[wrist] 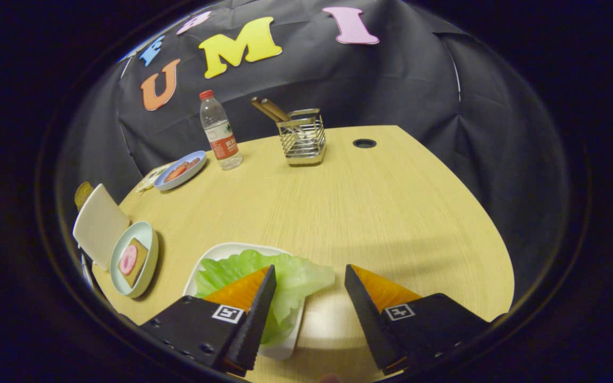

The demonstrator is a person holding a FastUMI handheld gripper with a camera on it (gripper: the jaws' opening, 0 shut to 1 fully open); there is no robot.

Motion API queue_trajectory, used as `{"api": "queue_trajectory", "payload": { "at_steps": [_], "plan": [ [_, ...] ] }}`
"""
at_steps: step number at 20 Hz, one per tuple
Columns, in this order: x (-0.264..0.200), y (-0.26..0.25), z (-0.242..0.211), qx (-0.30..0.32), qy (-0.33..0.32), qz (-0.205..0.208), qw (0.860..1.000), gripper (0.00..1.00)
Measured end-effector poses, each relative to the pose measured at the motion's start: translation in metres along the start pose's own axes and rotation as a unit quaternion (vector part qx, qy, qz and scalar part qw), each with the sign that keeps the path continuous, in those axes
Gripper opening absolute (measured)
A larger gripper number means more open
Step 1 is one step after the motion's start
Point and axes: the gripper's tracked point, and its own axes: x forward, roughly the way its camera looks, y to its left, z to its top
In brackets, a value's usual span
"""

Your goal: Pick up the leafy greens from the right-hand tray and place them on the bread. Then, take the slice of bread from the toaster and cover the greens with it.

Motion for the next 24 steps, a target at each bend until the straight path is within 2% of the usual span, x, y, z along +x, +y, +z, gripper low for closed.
{"api": "queue_trajectory", "payload": {
  "at_steps": [6,8,12,13,16,19,21,24],
  "plan": [
    [-0.001,0.0,-0.001,-0.012,0.013,0.001,1.0,0.4],
    [-0.003,0.0,0.0,-0.015,0.013,-0.004,1.0,0.4],
    [-0.004,-0.009,0.004,-0.034,0.006,-0.041,0.999,0.14],
    [-0.006,-0.011,0.006,-0.033,0.004,-0.046,0.998,0.02],
    [-0.018,-0.002,0.016,-0.032,-0.013,-0.035,0.999,0.01],
    [-0.036,0.02,0.037,-0.028,-0.036,-0.001,0.999,0.01],
    [-0.043,0.022,0.047,-0.055,-0.052,-0.01,0.997,0.01],
    [-0.033,0.021,0.045,-0.07,-0.042,-0.021,0.996,0.01]
  ]
}}
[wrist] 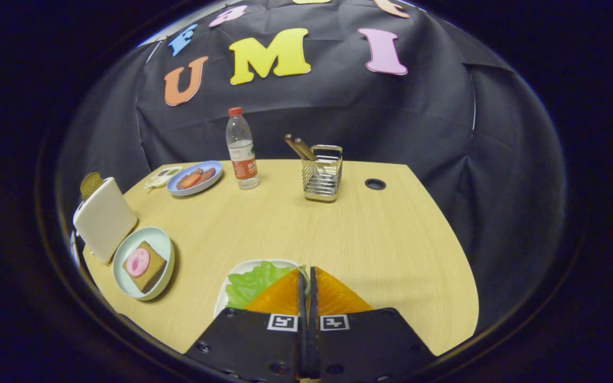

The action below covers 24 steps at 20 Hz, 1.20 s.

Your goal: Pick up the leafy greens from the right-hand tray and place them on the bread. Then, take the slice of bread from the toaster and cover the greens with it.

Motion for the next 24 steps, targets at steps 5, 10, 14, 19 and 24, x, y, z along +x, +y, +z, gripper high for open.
{"api": "queue_trajectory", "payload": {
  "at_steps": [5,10,14,19,24],
  "plan": [
    [0.018,-0.017,-0.022,0.003,0.032,-0.024,0.999,0.01],
    [0.015,-0.021,-0.028,0.006,0.034,-0.03,0.999,0.09],
    [-0.01,-0.008,-0.008,0.004,0.001,-0.014,1.0,0.0],
    [-0.048,0.039,0.026,0.032,-0.015,0.041,0.999,0.0],
    [-0.089,0.098,0.07,0.023,-0.045,0.066,0.997,0.0]
  ]
}}
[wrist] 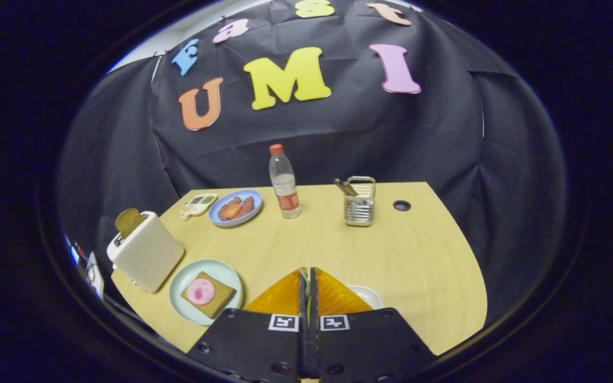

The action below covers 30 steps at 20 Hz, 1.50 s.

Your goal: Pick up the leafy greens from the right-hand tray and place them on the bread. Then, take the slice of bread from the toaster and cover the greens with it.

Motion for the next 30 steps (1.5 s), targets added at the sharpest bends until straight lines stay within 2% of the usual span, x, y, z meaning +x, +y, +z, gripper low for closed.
{"api": "queue_trajectory", "payload": {
  "at_steps": [7,13,15,17,21,23,26,30],
  "plan": [
    [0.0,0.135,0.034,-0.012,-0.014,0.063,0.998,0.0],
    [0.03,0.252,0.0,0.018,0.022,0.119,0.993,0.0],
    [0.043,0.272,-0.014,0.04,0.035,0.129,0.99,0.0],
    [0.06,0.277,-0.03,0.073,0.049,0.129,0.988,0.0],
    [0.089,0.248,-0.062,0.134,0.072,0.089,0.984,0.0],
    [0.095,0.227,-0.072,0.118,0.075,0.061,0.988,0.0],
    [0.102,0.196,-0.082,0.062,0.071,0.027,0.995,0.0],
    [0.117,0.174,-0.095,0.011,0.08,0.014,0.997,0.0]
  ]
}}
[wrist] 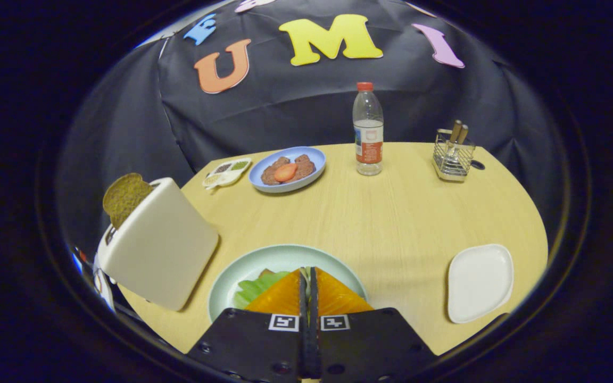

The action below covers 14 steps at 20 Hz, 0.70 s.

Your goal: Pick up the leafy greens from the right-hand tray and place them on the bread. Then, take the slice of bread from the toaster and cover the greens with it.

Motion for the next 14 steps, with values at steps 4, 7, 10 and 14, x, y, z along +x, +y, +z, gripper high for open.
{"api": "queue_trajectory", "payload": {
  "at_steps": [4,7,10,14],
  "plan": [
    [0.011,0.005,-0.004,-0.036,0.0,0.014,0.999,0.09],
    [0.01,0.009,0.003,-0.055,-0.012,0.015,0.998,0.54],
    [-0.011,0.008,0.026,-0.07,-0.049,-0.003,0.996,0.95],
    [-0.064,0.041,0.069,-0.085,-0.101,-0.014,0.991,0.97]
  ]
}}
